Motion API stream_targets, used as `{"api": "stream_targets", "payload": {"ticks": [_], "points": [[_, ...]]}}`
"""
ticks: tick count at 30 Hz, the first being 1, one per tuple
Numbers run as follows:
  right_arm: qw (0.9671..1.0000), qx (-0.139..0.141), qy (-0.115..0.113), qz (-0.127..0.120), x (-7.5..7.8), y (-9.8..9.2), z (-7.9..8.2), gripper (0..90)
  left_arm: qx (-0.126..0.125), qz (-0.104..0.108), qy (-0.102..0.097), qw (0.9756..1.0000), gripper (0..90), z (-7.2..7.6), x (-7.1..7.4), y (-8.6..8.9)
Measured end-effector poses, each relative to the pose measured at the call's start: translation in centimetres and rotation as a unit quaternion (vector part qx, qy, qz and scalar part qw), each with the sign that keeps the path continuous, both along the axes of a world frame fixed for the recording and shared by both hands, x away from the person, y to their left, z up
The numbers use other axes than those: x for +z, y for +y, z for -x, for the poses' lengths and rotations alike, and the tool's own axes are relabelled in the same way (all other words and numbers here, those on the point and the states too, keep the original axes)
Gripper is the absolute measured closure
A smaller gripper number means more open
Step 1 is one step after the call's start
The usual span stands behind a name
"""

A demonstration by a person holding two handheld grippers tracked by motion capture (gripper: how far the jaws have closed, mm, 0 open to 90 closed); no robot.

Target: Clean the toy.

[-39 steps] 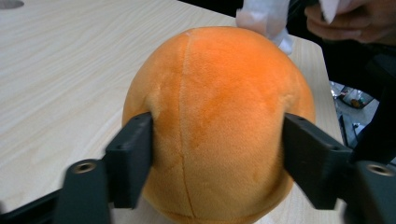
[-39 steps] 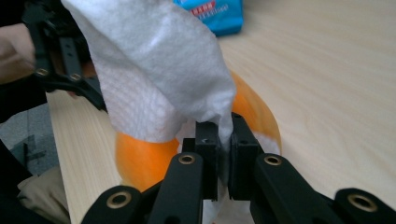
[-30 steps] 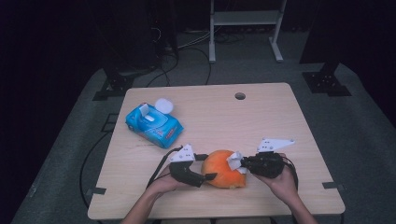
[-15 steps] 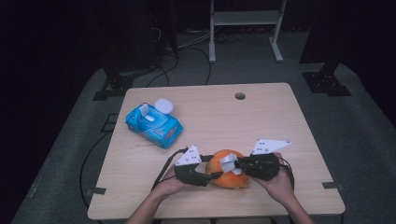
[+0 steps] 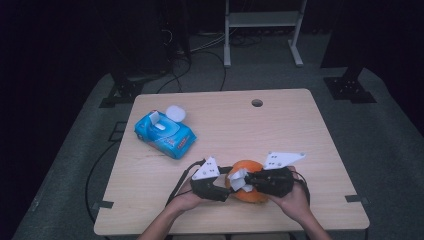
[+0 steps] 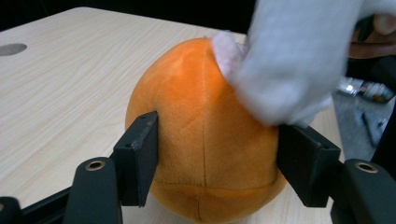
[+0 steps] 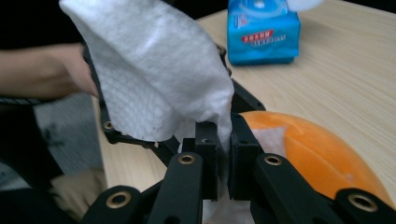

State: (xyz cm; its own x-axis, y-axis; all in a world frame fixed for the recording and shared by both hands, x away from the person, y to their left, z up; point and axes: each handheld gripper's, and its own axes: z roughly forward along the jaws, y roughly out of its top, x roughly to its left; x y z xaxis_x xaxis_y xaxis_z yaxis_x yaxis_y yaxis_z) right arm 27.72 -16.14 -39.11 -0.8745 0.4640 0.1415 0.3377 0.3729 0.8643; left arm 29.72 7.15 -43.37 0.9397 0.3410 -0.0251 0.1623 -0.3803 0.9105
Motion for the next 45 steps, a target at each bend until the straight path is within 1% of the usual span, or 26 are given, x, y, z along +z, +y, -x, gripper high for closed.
{"api": "stream_targets", "payload": {"ticks": [2, 5, 8, 9, 10, 11, 13, 15, 16, 19, 20, 21, 24, 25, 28, 30, 31, 33, 34, 35, 37, 39, 42, 43, 44, 45], "points": [[1.0, -0.002, -0.002, 0.004, -0.1, 0.1, 0.0, 84.2, -0.001, 0.001, 0.002, 1.0, 34.9, 0.0, -0.1, 0.2], [0.9994, -0.033, -0.011, 0.009, 0.3, -1.4, -0.6, 84.2, -0.001, 0.002, 0.003, 1.0, 34.7, -0.1, -0.2, 0.5], [0.9986, -0.052, 0.003, 0.002, -0.1, -2.8, -1.0, 84.2, 0.001, 0.008, 0.006, 1.0, 28.0, -0.3, -0.2, 0.5], [0.9986, -0.053, 0.009, 0.001, -0.3, -2.9, -1.1, 84.2, 0.018, 0.019, 0.029, 0.9992, 21.6, -0.6, -0.2, 0.3], [0.9986, -0.053, 0.009, 0.001, -0.3, -2.9, -1.1, 84.2, 0.018, 0.019, 0.029, 0.9992, 14.5, -0.6, -0.2, 0.3], [0.9987, -0.05, 0.015, 0.0, -0.5, -2.9, -1.1, 84.2, 0.026, 0.019, 0.05, 0.9982, 12.3, -0.9, -0.5, 0.1], [0.9987, -0.049, 0.013, 0.006, -0.3, -2.5, -1.0, 84.2, 0.017, 0.025, 0.055, 0.998, 16.8, -0.8, -0.7, 0.1], [0.9987, -0.049, 0.009, 0.007, -0.2, -2.3, -0.9, 84.2, 0.016, 0.023, 0.045, 0.9986, 26.9, -0.7, -0.7, 0.1], [0.9991, -0.043, -0.001, 0.003, 0.2, -1.8, -0.6, 84.2, 0.006, 0.021, 0.032, 0.9993, 30.3, -0.5, -0.5, 0.0], [0.9994, -0.032, -0.013, 0.004, 0.6, -0.5, 0.1, 84.4, -0.004, 0.004, 0.001, 1.0, 34.3, 0.1, -0.1, -0.5], [0.9994, -0.032, -0.013, 0.004, 0.6, -0.5, 0.1, 84.4, -0.004, 0.004, 0.001, 1.0, 35.2, 0.1, -0.1, -0.5], [0.999, -0.031, -0.023, 0.022, 0.6, 0.1, 0.3, 84.5, -0.004, -0.001, -0.008, 1.0, 36.3, 0.2, -0.2, -0.3], [0.9988, -0.04, -0.02, 0.019, 0.5, -0.5, -0.1, 84.5, -0.002, -0.002, -0.004, 1.0, 36.7, 0.0, -0.4, 0.1], [0.9978, -0.061, -0.018, 0.016, 0.5, -1.8, -0.5, 84.5, -0.002, 0.001, 0.004, 1.0, 35.8, -0.3, -0.6, 0.5], [0.9969, -0.078, 0.0, 0.009, 0.0, -3.0, -1.0, 84.4, 0.005, 0.013, 0.018, 0.9997, 22.9, -0.8, -0.6, 0.7], [0.9971, -0.076, 0.009, 0.001, -0.4, -2.9, -1.0, 84.4, 0.008, 0.015, 0.016, 0.9997, 16.9, -0.8, -0.5, 0.6], [0.9977, -0.066, 0.013, -0.001, -0.4, -2.4, -1.0, 84.4, 0.001, 0.025, 0.006, 0.9997, 16.8, -0.6, -0.3, 0.2], [0.9985, -0.054, 0.012, 0.0, -0.6, -1.6, -0.9, 84.3, 0.001, 0.024, 0.002, 0.9997, 19.7, -0.5, -0.2, 0.1], [0.9985, -0.054, 0.012, 0.0, -0.6, -1.6, -0.9, 84.3, 0.004, 0.019, -0.009, 0.9998, 19.7, -0.3, -0.2, 0.0], [0.9986, -0.052, 0.0, 0.01, -0.5, -1.0, -0.8, 84.3, 0.003, 0.013, -0.017, 0.9998, 30.9, -0.2, -0.2, 0.1], [0.9987, -0.05, 0.0, 0.008, -0.4, -1.1, -0.8, 84.3, 0.013, 0.003, -0.003, 0.9999, 33.6, -0.5, -0.4, 0.5], [0.9979, -0.061, -0.007, 0.018, -0.1, -1.7, -0.7, 84.2, 0.023, 0.006, 0.03, 0.9993, 34.3, -1.3, -0.7, 1.7], [0.9978, -0.064, 0.003, 0.018, -0.4, -2.1, -0.6, 84.2, 0.02, 0.021, 0.037, 0.9989, 27.9, -1.4, -0.5, 2.1], [0.9979, -0.063, 0.007, 0.015, -0.7, -1.8, -0.7, 84.2, 0.019, 0.033, 0.035, 0.9987, 21.1, -1.4, -0.3, 2.0], [0.9979, -0.063, 0.007, 0.015, -0.7, -1.8, -0.7, 84.2, 0.013, 0.047, 0.031, 0.9983, 21.1, -1.2, -0.1, 1.8], [0.9985, -0.054, 0.007, 0.008, -0.9, -1.3, -0.8, 84.2, 0.01, 0.019, 0.005, 0.9997, 24.1, -0.7, 0.0, 0.8]]}}
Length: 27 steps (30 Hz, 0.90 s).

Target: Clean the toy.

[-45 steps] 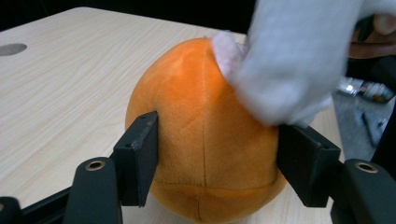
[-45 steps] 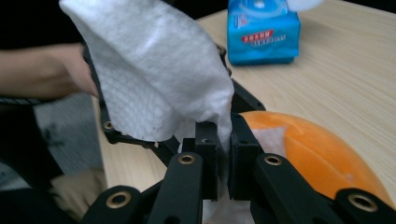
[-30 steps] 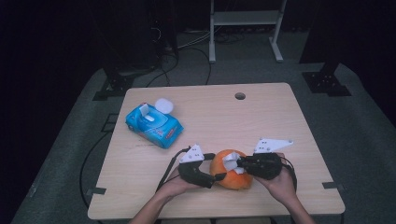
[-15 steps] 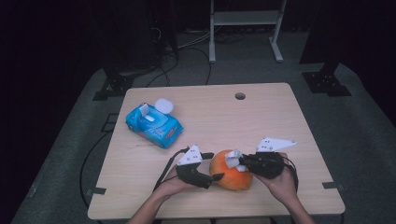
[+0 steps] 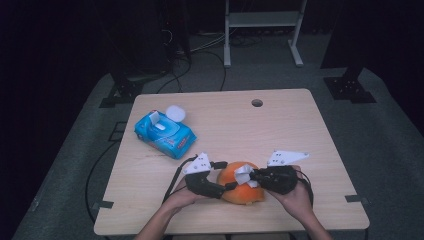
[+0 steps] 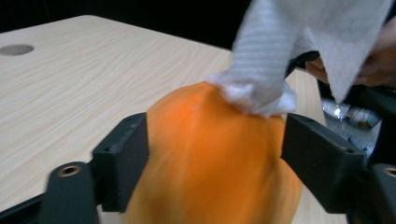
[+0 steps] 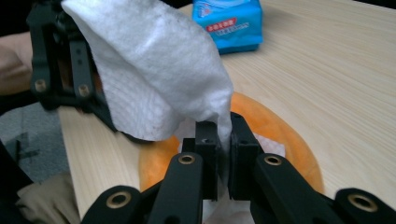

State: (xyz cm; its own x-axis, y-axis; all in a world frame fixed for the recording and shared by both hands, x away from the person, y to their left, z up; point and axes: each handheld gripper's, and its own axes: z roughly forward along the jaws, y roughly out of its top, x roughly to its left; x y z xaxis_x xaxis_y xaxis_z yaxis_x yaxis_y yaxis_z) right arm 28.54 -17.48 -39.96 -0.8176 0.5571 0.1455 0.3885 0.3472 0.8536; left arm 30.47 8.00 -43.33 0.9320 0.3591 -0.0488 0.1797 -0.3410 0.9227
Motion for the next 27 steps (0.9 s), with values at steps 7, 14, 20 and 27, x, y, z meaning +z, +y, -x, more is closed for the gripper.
{"api": "stream_targets", "payload": {"ticks": [7, 14, 20, 27], "points": [[0.9999, -0.002, 0.009, 0.008, -1.0, -0.2, -0.6, 83.9, 0.016, -0.004, 0.029, 0.9995, 32.9, -1.0, -1.5, 1.2], [0.9995, -0.031, 0.006, 0.007, -0.6, -1.8, -0.4, 84.0, 0.026, -0.004, 0.043, 0.9987, 33.5, -1.5, -1.9, 2.1], [0.9998, 0.003, 0.015, 0.013, -0.9, -1.3, -0.7, 83.6, 0.034, 0.014, 0.075, 0.9965, 33.4, -2.5, -2.4, 3.4], [0.9995, -0.019, 0.015, -0.018, -0.5, -2.7, -0.9, 83.7, 0.026, 0.011, 0.071, 0.9971, 33.5, -2.2, -2.5, 3.0]]}}
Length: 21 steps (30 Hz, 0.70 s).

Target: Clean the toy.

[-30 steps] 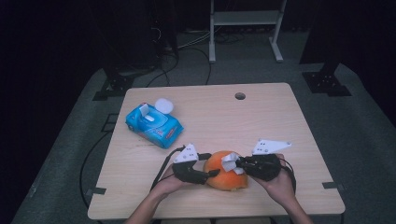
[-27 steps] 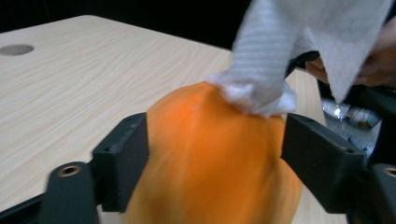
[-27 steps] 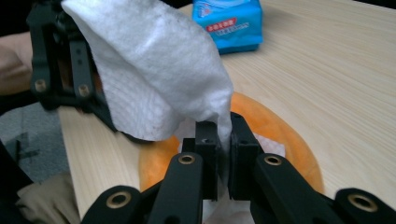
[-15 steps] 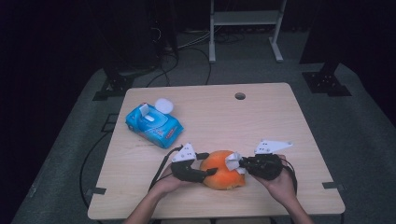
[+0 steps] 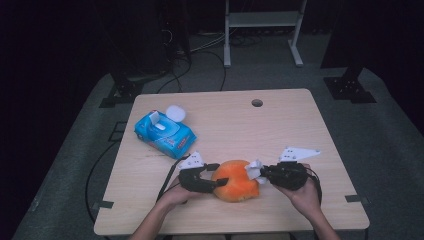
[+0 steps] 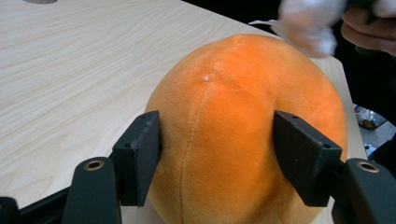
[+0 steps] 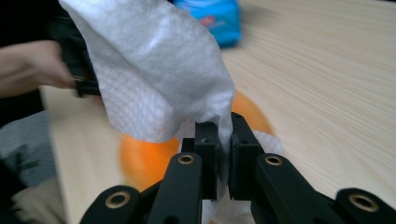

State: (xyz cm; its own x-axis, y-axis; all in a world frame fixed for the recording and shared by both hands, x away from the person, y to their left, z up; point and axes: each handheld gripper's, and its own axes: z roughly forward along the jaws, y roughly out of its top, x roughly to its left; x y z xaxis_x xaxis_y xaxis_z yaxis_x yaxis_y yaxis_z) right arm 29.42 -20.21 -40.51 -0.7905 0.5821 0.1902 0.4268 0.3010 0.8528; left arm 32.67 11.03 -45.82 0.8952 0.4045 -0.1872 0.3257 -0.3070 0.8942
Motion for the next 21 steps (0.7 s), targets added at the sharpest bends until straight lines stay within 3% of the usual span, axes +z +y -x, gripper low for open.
{"api": "stream_targets", "payload": {"ticks": [1, 3, 5, 8, 9, 11, 14, 17, 19, 21], "points": [[0.9997, 0.022, -0.004, 0.008, 0.0, 1.2, 0.3, 83.1, -0.001, 0.003, 0.002, 1.0, 33.3, 0.0, -0.1, 0.1], [0.9995, 0.026, 0.004, 0.015, -0.4, 1.4, 0.1, 83.1, -0.001, 0.004, 0.004, 1.0, 32.8, 0.0, -0.1, 0.2], [0.9996, 0.024, 0.01, 0.014, -0.6, 1.1, -0.1, 83.1, -0.005, 0.005, 0.003, 1.0, 32.9, 0.1, -0.2, 0.2], [0.9995, -0.01, 0.017, 0.026, -0.7, -0.2, -0.5, 84.0, -0.013, -0.002, -0.003, 0.9999, 32.8, 0.1, -0.1, 0.1], [0.9999, 0.004, 0.012, 0.01, -0.4, -0.1, -0.2, 84.0, -0.015, -0.001, -0.004, 0.9999, 32.8, 0.2, -0.1, 0.2], [0.9996, 0.026, 0.005, 0.01, -0.1, 0.6, 0.2, 84.0, -0.017, -0.005, -0.009, 0.9998, 32.8, 0.3, 0.0, 0.2], [0.9991, 0.03, 0.001, 0.029, -0.3, 1.2, 0.3, 84.0, -0.019, -0.006, -0.011, 0.9997, 32.8, 0.4, 0.0, 0.2], [0.9991, 0.016, 0.015, 0.037, -0.9, 0.6, -0.2, 84.0, -0.022, -0.009, -0.013, 0.9996, 32.8, 0.6, 0.1, -0.1], [0.9994, 0.009, 0.01, 0.032, -0.5, 0.2, 0.1, 84.0, -0.029, -0.014, -0.018, 0.9993, 32.8, 0.7, 0.2, -0.1], [0.9994, 0.03, 0.008, 0.012, -0.2, 0.4, 0.4, 84.0, -0.029, -0.01, -0.015, 0.9994, 32.8, 0.7, 0.1, 0.0]]}}
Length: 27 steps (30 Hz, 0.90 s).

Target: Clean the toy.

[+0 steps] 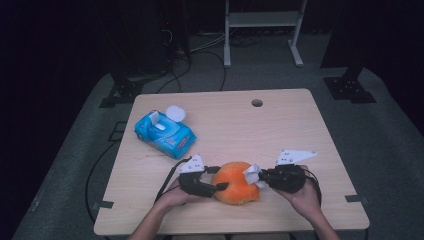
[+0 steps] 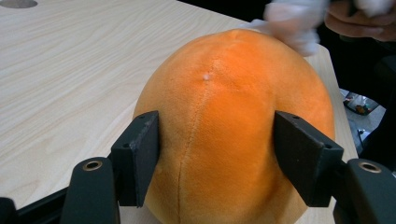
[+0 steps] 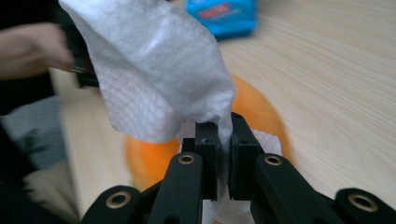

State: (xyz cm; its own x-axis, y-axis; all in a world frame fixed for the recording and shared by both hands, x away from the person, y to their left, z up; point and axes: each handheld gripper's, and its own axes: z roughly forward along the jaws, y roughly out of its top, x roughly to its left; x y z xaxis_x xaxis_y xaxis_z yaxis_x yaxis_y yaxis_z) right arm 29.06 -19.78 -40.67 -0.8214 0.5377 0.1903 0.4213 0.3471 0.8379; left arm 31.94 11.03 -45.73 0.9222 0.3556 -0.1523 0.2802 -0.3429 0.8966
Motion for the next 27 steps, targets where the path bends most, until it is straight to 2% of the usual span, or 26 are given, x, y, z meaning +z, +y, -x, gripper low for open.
{"api": "stream_targets", "payload": {"ticks": [1, 2, 4, 6, 8, 11, 12, 15, 16, 20, 23, 25, 27], "points": [[1.0, 0.0, 0.0, 0.0, 0.0, 0.0, 0.0, 84.0, 0.0, 0.0, 0.0, 1.0, 32.8, 0.0, 0.0, 0.0], [0.9999, 0.012, -0.005, 0.011, 0.0, 0.6, 0.2, 84.0, 0.0, -0.001, 0.0, 1.0, 32.8, 0.0, 0.0, 0.0], [0.9998, 0.011, -0.003, 0.017, -0.2, 0.7, 0.1, 84.0, -0.001, -0.003, -0.003, 1.0, 32.8, 0.0, 0.0, 0.0], [0.9993, -0.016, 0.004, 0.032, -0.5, 0.0, -0.5, 84.0, 0.0, -0.003, -0.003, 1.0, 32.8, 0.0, 0.1, -0.1], [0.9995, -0.023, 0.007, 0.02, -0.3, -0.5, -0.5, 84.0, 0.0, -0.002, -0.003, 1.0, 32.8, 0.0, 0.0, -0.1], [0.9999, -0.013, 0.004, 0.006, 0.0, -0.3, -0.2, 84.0, 0.001, -0.001, -0.003, 1.0, 32.8, 0.0, 0.0, -0.1], [1.0, 0.002, -0.004, 0.009, 0.0, 0.5, 0.1, 83.8, 0.001, -0.002, -0.004, 1.0, 32.7, 0.0, 0.0, -0.1], [0.9998, 0.004, -0.002, 0.017, -0.3, 0.7, -0.1, 83.8, -0.001, -0.002, -0.004, 1.0, 32.6, 0.1, 0.0, -0.1], [0.9996, -0.006, 0.005, 0.026, -0.6, 0.4, -0.5, 83.7, 0.0, -0.002, -0.004, 1.0, 32.6, 0.2, 0.1, -0.3], [0.999, -0.024, -0.001, 0.037, -0.5, -0.3, -0.6, 83.7, -0.004, -0.008, -0.011, 0.9999, 32.6, 0.4, 0.3, -0.6], [0.9994, -0.022, -0.001, 0.025, -0.2, -0.3, -0.5, 83.8, -0.004, -0.007, -0.011, 0.9999, 32.7, 0.4, 0.2, -0.6], [1.0, -0.003, -0.002, 0.001, 0.2, 0.3, -0.1, 83.8, -0.006, -0.007, -0.011, 0.9999, 32.7, 0.4, 0.2, -0.6], [1.0, 0.0, -0.004, 0.004, 0.2, 0.6, 0.0, 83.8, -0.008, -0.011, -0.012, 0.9998, 32.7, 0.4, 0.3, -0.6]]}}
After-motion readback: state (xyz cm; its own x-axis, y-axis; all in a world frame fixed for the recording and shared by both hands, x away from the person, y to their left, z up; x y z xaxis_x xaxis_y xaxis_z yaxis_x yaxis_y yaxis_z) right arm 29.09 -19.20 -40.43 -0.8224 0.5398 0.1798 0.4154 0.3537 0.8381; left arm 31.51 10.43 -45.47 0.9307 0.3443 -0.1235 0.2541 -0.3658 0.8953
